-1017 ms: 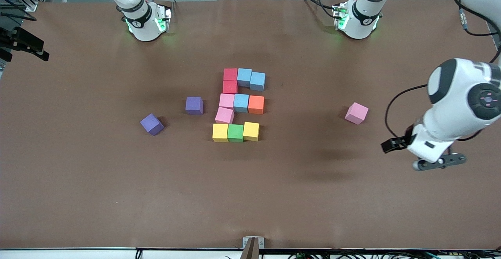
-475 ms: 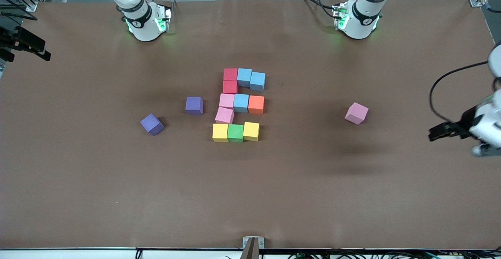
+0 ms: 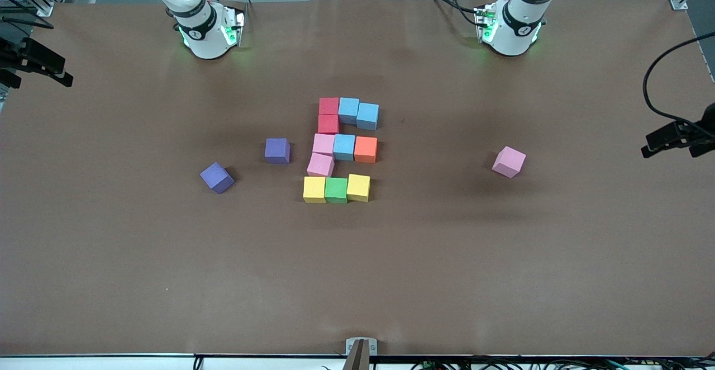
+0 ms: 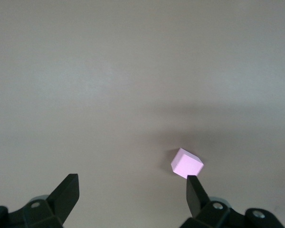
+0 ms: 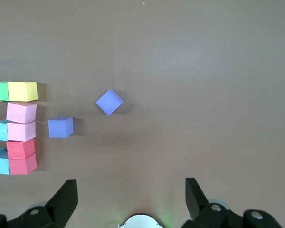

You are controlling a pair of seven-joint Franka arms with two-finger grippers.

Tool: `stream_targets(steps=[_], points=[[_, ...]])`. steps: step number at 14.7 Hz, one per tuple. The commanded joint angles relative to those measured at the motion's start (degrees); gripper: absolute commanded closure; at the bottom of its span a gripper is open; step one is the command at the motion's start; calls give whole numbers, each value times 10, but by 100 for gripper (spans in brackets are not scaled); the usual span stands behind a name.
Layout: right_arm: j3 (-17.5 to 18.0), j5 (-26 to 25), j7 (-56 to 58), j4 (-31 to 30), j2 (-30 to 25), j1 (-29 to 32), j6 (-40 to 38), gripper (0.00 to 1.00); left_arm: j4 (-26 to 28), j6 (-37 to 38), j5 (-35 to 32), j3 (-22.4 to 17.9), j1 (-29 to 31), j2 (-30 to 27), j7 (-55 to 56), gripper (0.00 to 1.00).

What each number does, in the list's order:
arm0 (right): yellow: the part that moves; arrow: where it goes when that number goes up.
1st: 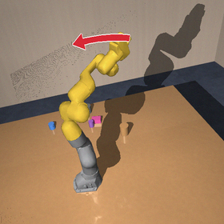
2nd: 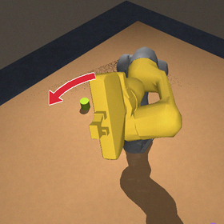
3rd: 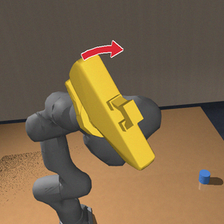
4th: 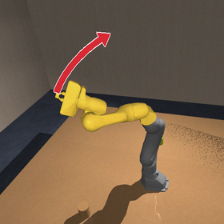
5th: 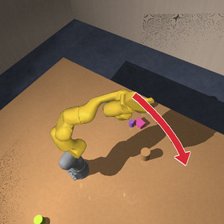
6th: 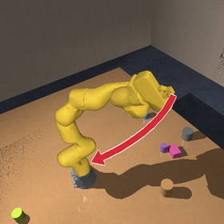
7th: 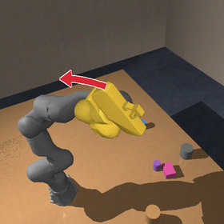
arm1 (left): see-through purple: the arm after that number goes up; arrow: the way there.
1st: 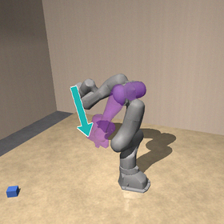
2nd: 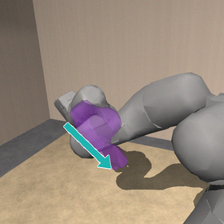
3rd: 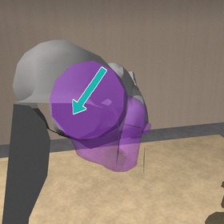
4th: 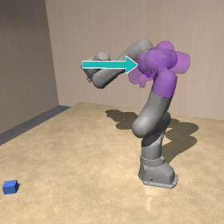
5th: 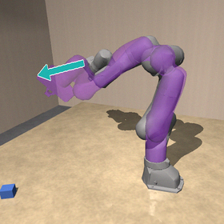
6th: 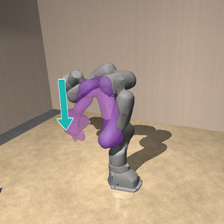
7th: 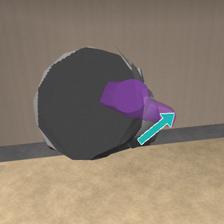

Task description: Arrange 11 blocks into digit 3

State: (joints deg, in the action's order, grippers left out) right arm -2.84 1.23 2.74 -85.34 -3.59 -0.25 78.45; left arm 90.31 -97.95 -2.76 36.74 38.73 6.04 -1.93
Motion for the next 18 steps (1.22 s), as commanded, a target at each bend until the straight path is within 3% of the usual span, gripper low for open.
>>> stream_targets(steps=[1, 3, 5, 12, 15, 18], points=[[-1, 8, 2, -16, -15, -2, 5, 0, 12, 9, 15, -134, -127, -32, -4, 0], [-1, 8, 3, -16, -15, 0, 3, 0, 5, 16, 28, -254, -239, -48, -5, 0], [-1, 8, 3, -16, -15, 1, 5, 0, 0, 18, 28, -321, -303, -50, -6, 0], [-1, 6, 4, -16, -14, -2, 7, 0, -8, 18, 28, -333, -326, -49, -3, 0], [-1, 4, 4, -15, -14, -1, 7, 0, -13, 18, 28, -383, -370, -49, -4, 0], [-1, 3, 4, -15, -14, -1, 7, 0, -14, 18, 28, -396, -383, -49, -4, 0]])
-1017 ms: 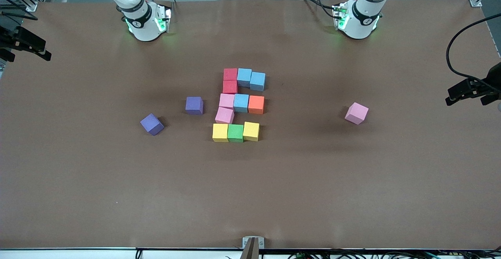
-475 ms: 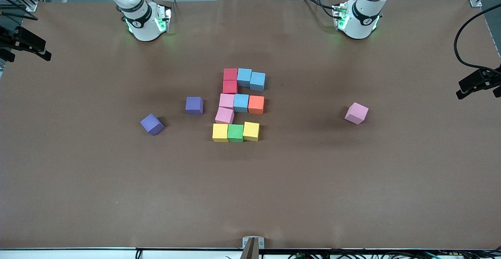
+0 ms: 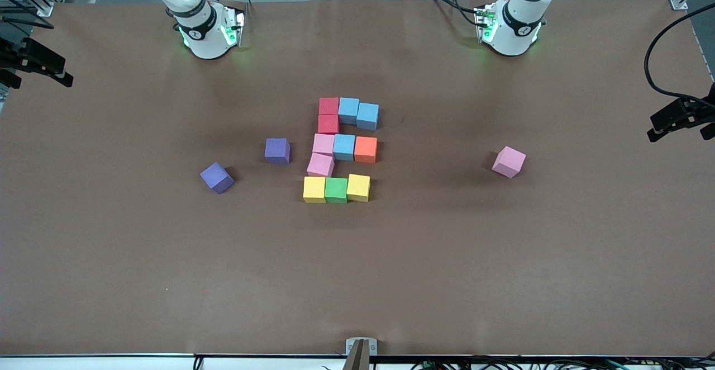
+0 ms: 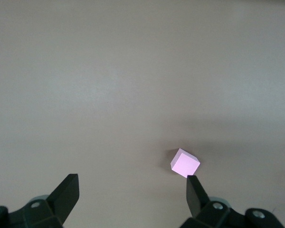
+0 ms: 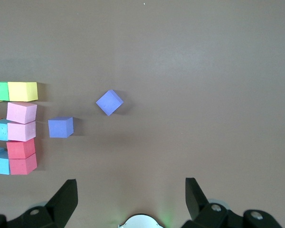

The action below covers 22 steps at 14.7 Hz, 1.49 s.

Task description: Arrange 11 blocks into digit 3

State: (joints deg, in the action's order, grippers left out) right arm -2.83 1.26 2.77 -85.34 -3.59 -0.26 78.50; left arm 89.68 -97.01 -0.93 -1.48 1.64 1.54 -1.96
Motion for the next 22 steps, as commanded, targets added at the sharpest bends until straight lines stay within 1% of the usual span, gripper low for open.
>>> stream_targets(steps=[1, 13, 16, 22], points=[[-1, 2, 4, -16, -14, -2, 8, 0, -6, 9, 10, -14, -15, -4, -3, 0], [-1, 1, 4, -15, -14, -2, 9, 0, -7, 9, 10, -9, -8, -14, 2, 0], [-1, 1, 4, -15, -14, -2, 9, 0, -7, 30, 9, -8, -11, -21, 13, 0], [-1, 1, 4, -16, -14, -2, 8, 0, -8, 31, 5, -9, -9, -23, 12, 0]])
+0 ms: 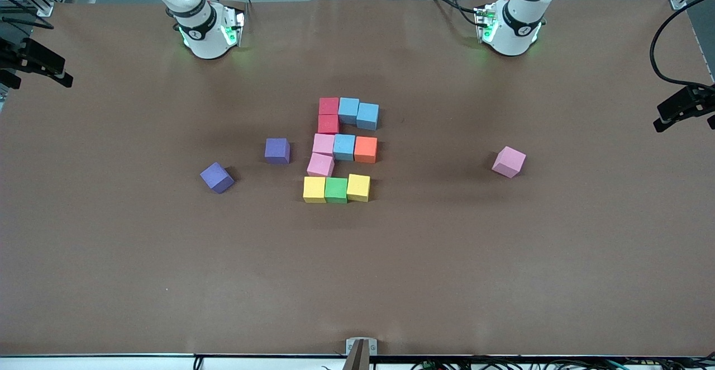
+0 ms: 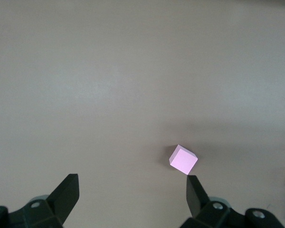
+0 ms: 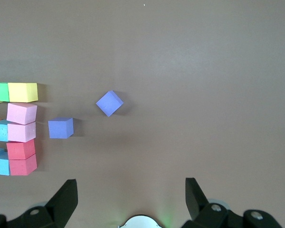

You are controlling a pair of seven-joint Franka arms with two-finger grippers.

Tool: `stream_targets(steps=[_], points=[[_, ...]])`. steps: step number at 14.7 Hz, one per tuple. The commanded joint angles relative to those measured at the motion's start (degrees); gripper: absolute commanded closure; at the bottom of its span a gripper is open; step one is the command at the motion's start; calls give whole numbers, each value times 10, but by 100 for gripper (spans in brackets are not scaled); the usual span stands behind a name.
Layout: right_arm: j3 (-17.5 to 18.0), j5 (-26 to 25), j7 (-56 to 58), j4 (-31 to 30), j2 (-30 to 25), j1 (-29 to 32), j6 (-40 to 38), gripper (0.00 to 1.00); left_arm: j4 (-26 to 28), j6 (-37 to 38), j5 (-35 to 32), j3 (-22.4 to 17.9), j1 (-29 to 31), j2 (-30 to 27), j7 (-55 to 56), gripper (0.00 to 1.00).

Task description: Arrange 11 blocks into digit 3

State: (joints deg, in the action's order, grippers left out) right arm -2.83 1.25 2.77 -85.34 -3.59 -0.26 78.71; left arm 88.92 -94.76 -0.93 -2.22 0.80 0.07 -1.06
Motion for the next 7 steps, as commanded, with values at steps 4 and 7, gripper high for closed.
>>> stream_targets(steps=[4, 7], points=[[-2, 0, 5, -16, -14, -1, 6, 0, -8, 9, 2, -1, -3, -9, 3, 0], [-2, -2, 5, -16, -13, -1, 7, 0, -9, 9, 6, -1, -3, -9, 4, 0]])
